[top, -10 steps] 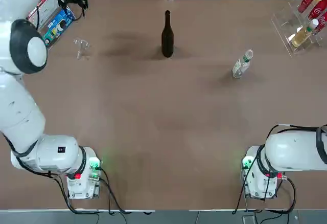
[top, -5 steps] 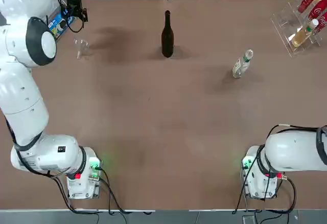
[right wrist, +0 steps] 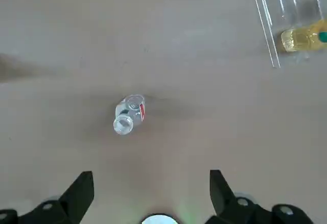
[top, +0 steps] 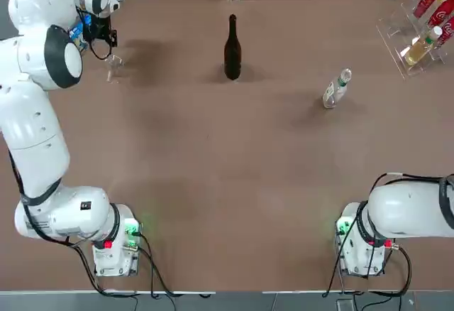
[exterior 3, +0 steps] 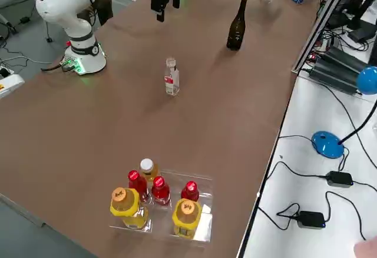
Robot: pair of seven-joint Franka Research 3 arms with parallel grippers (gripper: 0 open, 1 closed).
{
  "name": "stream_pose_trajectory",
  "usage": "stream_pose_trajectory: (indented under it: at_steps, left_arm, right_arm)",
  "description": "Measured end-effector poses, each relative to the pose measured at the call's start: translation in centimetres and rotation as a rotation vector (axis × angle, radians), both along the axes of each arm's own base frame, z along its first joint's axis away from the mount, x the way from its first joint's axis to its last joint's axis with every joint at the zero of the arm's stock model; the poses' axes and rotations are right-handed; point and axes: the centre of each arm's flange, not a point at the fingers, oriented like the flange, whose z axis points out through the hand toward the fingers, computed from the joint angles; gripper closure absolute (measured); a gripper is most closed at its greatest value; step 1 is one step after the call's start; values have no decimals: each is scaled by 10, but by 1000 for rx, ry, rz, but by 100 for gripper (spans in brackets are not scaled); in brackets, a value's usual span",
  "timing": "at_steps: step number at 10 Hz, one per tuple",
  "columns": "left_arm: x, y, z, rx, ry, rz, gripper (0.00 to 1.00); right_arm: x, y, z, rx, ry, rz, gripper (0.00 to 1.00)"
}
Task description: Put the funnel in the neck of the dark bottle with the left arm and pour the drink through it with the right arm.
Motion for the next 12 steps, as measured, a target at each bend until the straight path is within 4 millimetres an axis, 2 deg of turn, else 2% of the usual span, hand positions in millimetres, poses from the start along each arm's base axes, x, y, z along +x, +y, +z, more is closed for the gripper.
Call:
stream_pose_trajectory:
  at_steps: [1,2,3,4,5,6,7,10,12]
  left_arm:
    - [-3,-1,-7,-1,15,-1,15]
    - [-5,-1,-11,-1,22,-1,33]
    - [-6,-1,-11,-1,24,-1,47]
    - [-6,-1,-12,-1,25,-1,58]
    - [-6,-1,-12,-1,24,-2,61]
    - [-6,-1,-11,-1,24,-2,79]
    - [-6,-1,-10,-1,23,-5,90]
    - [-2,-7,-2,-2,7,-14,90]
    - [5,-20,23,-17,-32,-39,90]
  right_arm:
    - [-4,-9,-1,3,22,-16,0]
    - [-6,-16,-1,4,30,-28,0]
    - [-7,-22,-1,5,32,-37,0]
    - [-8,-26,-1,6,31,-44,0]
    - [-8,-28,-1,7,31,-45,0]
    - [-8,-27,-1,7,30,-39,0]
    - [-8,-27,-1,14,28,8,0]
    - [-2,-20,-2,113,-23,254,0]
    - [4,-28,-8,139,-44,338,0]
